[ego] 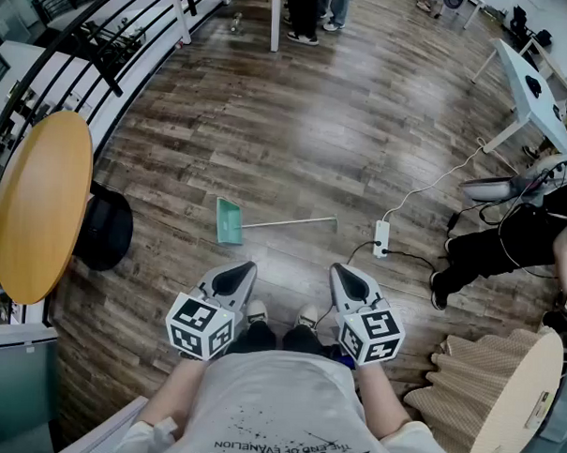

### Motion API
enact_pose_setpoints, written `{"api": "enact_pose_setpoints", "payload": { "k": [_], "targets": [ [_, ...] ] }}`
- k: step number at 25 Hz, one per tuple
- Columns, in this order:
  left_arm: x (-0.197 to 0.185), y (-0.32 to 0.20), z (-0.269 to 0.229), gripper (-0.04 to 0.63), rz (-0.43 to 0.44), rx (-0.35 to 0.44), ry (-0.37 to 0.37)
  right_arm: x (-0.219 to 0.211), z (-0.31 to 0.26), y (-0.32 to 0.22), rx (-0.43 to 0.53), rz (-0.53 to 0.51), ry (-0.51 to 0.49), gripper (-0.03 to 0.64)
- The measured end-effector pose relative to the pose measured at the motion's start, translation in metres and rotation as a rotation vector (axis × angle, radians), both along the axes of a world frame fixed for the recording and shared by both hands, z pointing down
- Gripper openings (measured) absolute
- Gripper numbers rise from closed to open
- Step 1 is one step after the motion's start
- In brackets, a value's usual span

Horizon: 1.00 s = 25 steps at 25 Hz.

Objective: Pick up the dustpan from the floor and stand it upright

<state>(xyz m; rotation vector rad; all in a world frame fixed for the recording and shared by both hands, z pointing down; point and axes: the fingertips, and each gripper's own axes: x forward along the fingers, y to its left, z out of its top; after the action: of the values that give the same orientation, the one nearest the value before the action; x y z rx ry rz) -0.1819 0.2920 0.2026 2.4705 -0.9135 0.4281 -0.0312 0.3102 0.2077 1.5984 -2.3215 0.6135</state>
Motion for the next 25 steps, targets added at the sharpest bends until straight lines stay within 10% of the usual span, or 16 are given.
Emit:
{"api": "enact_pose_setpoints", "payload": {
  "k": [15, 25],
  "targets": [
    [-0.058, -0.025, -0.005, 0.024, 0.015, 0.007, 0.030, -0.033, -0.014, -0.020, 0.031, 0.096, 0.004, 0.026],
    [-0.031, -0.057, 0.010, 0.024, 0.044, -0.007, 0.031, 0.002, 0.005, -0.043, 0.014, 0.147, -0.020, 0.026]
  ]
}}
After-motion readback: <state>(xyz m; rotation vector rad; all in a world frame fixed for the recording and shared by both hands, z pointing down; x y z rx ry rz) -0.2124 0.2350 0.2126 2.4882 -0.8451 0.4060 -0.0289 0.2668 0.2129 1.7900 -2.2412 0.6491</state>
